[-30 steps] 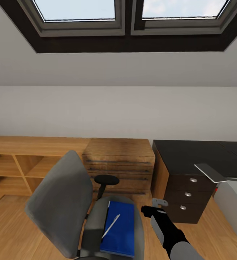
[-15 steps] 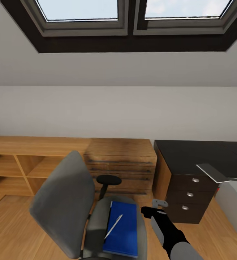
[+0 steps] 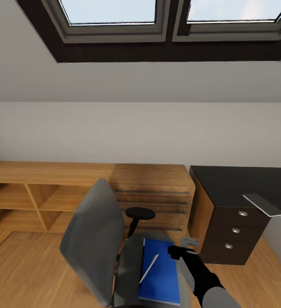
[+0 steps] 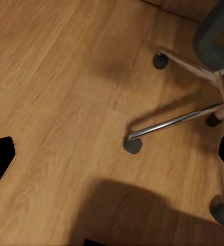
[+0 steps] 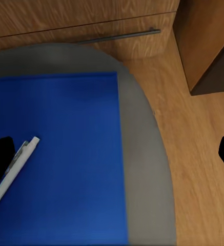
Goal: In the bedroom, organize the workspace by keeping the computer under the desk, ensuring the monitor is on the desk, placing the keyboard on the desk next to the monitor, placing the mouse on the desk next to the keyboard, moving the folder from the swivel chair onto the desk next to the mouse, stacking the notebook on top of the folder with the pen on top of the notebook, and positioning the swivel chair next to the desk.
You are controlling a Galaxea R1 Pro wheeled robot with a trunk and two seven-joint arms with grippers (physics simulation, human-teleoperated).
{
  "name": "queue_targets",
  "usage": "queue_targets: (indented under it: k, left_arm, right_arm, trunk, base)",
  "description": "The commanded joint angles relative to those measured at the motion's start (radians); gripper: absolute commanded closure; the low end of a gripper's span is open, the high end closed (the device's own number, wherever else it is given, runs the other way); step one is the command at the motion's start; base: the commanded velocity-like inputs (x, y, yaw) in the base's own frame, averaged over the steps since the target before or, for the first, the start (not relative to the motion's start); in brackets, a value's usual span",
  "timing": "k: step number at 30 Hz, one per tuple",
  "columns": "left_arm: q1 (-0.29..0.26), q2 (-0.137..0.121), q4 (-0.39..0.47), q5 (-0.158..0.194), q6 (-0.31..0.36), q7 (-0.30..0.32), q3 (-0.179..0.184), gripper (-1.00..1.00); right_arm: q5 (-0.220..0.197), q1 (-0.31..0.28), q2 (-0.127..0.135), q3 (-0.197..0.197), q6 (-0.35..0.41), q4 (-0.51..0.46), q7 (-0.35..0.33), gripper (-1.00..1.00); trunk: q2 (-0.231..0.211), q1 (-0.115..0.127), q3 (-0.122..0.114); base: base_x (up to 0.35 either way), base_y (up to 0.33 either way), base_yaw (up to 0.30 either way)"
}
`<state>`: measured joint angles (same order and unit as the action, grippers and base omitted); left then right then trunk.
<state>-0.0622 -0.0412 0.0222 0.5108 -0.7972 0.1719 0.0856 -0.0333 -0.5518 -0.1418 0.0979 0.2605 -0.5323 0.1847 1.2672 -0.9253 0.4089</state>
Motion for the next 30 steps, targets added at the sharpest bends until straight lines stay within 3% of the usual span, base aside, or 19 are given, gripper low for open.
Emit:
queue_targets:
  k: [1,18,30]
  left_arm:
    - [-0.001,0.000,-0.001,0.011,-0.002,0.005,0.008,-1.00]
    - [-0.001,0.000,-0.001,0.011,-0.002,0.005,0.008,-1.00]
    - [0.000,0.000,-0.001,0.011,-0.002,0.005,0.008,-1.00]
  right_arm:
    - [-0.004,0.000,-0.001,0.003,0.004,-0.002,0.003,-1.00]
    - [-0.004,0.000,0.000,0.003,0.004,0.000,0.002,-1.00]
    - [-0.003,0.000,0.001,0.003,0.005,0.000,0.005,-1.00]
  trunk:
    - [0.001,0.000,0.001]
    - [0.001,0.000,0.001]
    - [0.001,0.000,0.001]
  base:
    - [0.015,0.176,0.000]
    - [0.115,0.182,0.000]
    - [0.037,0.040,0.000]
